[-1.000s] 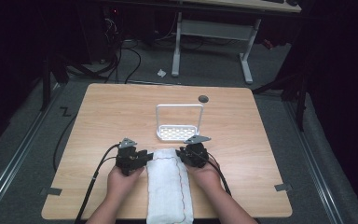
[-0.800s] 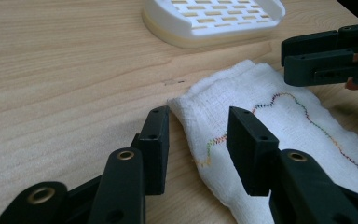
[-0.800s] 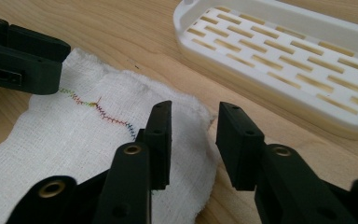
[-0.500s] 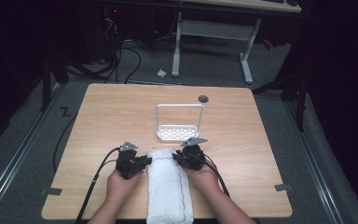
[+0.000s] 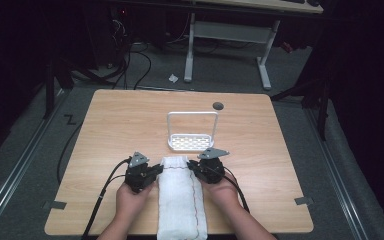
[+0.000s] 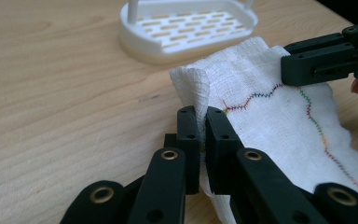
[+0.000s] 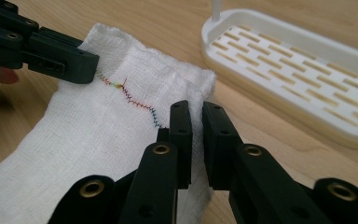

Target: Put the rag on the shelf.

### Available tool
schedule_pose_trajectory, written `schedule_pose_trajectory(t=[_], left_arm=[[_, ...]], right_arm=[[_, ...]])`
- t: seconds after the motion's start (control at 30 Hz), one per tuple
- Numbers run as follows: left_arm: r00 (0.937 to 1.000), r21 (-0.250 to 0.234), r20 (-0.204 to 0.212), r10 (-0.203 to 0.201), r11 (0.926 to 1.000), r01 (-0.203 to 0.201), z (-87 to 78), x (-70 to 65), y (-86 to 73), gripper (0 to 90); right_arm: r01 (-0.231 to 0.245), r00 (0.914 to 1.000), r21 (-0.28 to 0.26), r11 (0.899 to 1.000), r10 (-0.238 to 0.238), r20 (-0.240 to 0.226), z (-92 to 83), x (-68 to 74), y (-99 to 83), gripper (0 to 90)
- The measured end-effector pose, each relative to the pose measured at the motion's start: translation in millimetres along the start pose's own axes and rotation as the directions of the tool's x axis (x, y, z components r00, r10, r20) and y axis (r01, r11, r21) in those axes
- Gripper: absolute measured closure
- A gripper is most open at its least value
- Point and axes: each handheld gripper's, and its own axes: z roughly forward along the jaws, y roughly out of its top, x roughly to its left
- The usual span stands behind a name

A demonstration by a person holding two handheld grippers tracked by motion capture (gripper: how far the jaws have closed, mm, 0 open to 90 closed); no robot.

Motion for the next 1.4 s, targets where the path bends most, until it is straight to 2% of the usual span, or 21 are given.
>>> schedule_pose_trajectory(t=[0.17,0.3,0.57,0.8,0.97,1.07,1.17,1.4], left_arm=[[0.9995,-0.034,0.028,0.013,0.9994,-0.012,-2.5,-6.7,7.1,85.3],[0.9994,-0.042,0.021,0.026,0.9988,-0.025,-2.7,-11.9,12.6,85.5],[0.9994,-0.097,0.032,0.014,0.9952,-0.011,-5.4,-19.4,20.8,85.4],[0.9987,-0.128,0.04,0.032,0.9914,-0.026,-11.0,-23.4,37.1,85.5],[0.9975,-0.169,0.043,0.057,0.9844,-0.049,-19.7,-28.9,52.8,85.5],[0.9962,-0.201,0.047,0.074,0.9775,-0.063,-26.4,-32.6,63.1,85.5],[0.9944,-0.224,0.044,0.096,0.971,-0.084,-31.7,-36.2,72.6,85.6],[0.9925,-0.277,0.034,0.118,0.9554,-0.104,-45.9,-41.6,91.6,85.8]], right_arm=[[-0.017,0.9998,-0.046,0.999,0.017,-0.006,-14.1,-4.0,-3.7,83.1],[-0.027,0.9996,-0.072,0.997,0.027,-0.003,-18.1,-7.0,-6.4,83.2],[-0.008,0.9997,-0.143,0.99,0.011,0.022,-32.8,-6.2,-5.2,83.2],[0.008,0.9988,-0.194,0.981,0.002,0.049,-44.7,-5.4,1.1,83.2],[0.011,0.9975,-0.243,0.97,0.006,0.07,-57.6,-7.1,12.5,83.1],[0.016,0.9972,-0.267,0.964,0.004,0.075,-64.5,-8.1,19.9,83.1],[0.04,0.9956,-0.287,0.957,-0.014,0.093,-72.5,-7.4,28.6,83.1],[0.069,0.9928,-0.333,0.94,-0.032,0.115,-90.9,-3.8,49.7,83.1]])
